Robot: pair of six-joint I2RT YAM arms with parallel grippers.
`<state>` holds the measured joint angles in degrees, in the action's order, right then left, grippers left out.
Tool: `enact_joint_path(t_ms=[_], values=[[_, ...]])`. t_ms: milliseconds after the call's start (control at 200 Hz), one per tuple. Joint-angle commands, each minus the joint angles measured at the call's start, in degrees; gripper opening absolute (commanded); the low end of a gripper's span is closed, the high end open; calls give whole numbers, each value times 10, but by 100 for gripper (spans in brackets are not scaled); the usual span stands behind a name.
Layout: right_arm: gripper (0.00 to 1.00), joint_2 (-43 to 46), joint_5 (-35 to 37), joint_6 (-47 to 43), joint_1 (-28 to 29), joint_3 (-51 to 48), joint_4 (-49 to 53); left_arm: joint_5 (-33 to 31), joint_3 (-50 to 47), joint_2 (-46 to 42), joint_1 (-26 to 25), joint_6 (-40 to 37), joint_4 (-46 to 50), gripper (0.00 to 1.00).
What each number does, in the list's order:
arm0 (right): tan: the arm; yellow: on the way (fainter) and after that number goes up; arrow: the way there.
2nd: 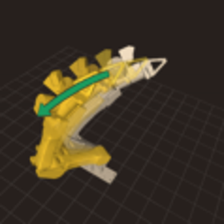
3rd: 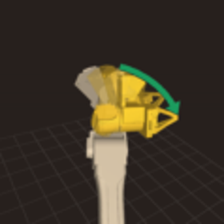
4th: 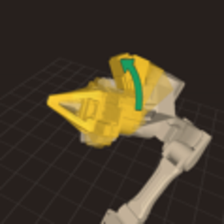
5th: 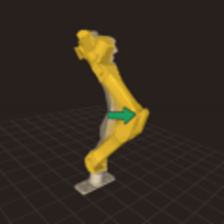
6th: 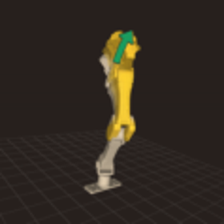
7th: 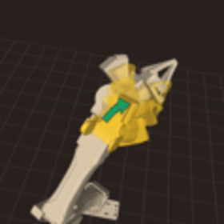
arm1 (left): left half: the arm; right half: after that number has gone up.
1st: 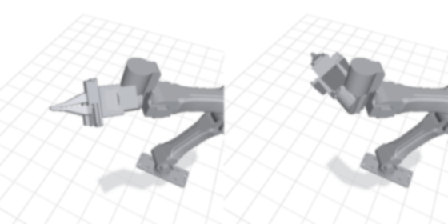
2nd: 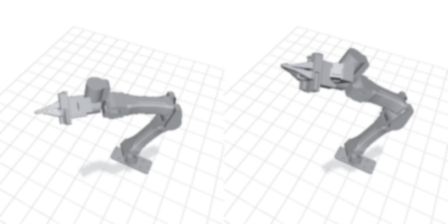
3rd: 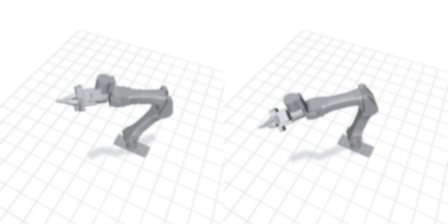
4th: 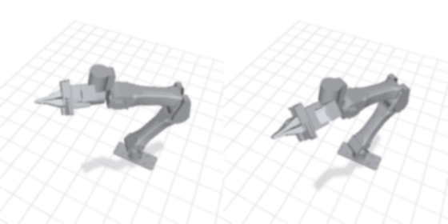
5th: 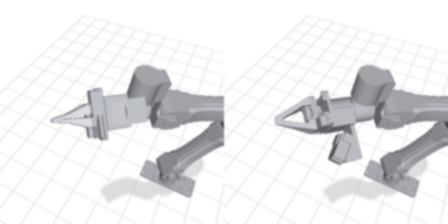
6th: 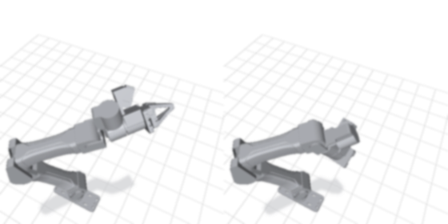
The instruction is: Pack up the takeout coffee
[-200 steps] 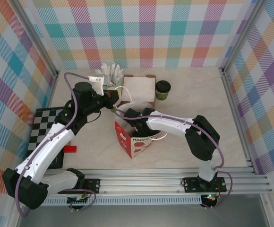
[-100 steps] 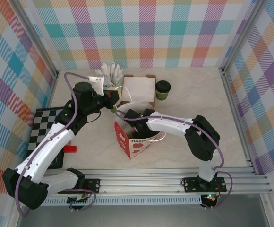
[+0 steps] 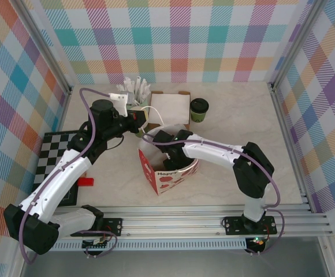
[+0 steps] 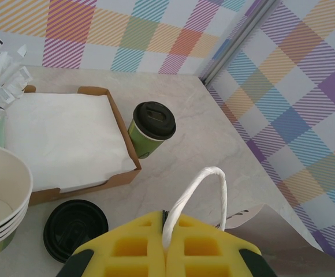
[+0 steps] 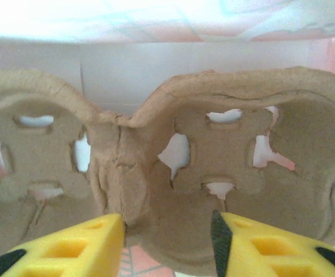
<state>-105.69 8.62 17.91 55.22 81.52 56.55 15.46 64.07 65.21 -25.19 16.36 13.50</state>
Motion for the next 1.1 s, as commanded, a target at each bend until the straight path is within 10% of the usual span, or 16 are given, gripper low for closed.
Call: enact_joint_path(t_ms=[0,255,725,1095], values=[[37,12,-56,-7,-1,5,68,6,17,-2,6,-14,6,0],[18,-37,-69,3,-3,-20,37,12,12,-2,6,-11,-1,0],[23,-18,41,20,-5,-10,-104,33,12,15,6,9,-12,0],[31,12,-1,12,-5,-38,-94,26,18,6,6,-5,1,0]])
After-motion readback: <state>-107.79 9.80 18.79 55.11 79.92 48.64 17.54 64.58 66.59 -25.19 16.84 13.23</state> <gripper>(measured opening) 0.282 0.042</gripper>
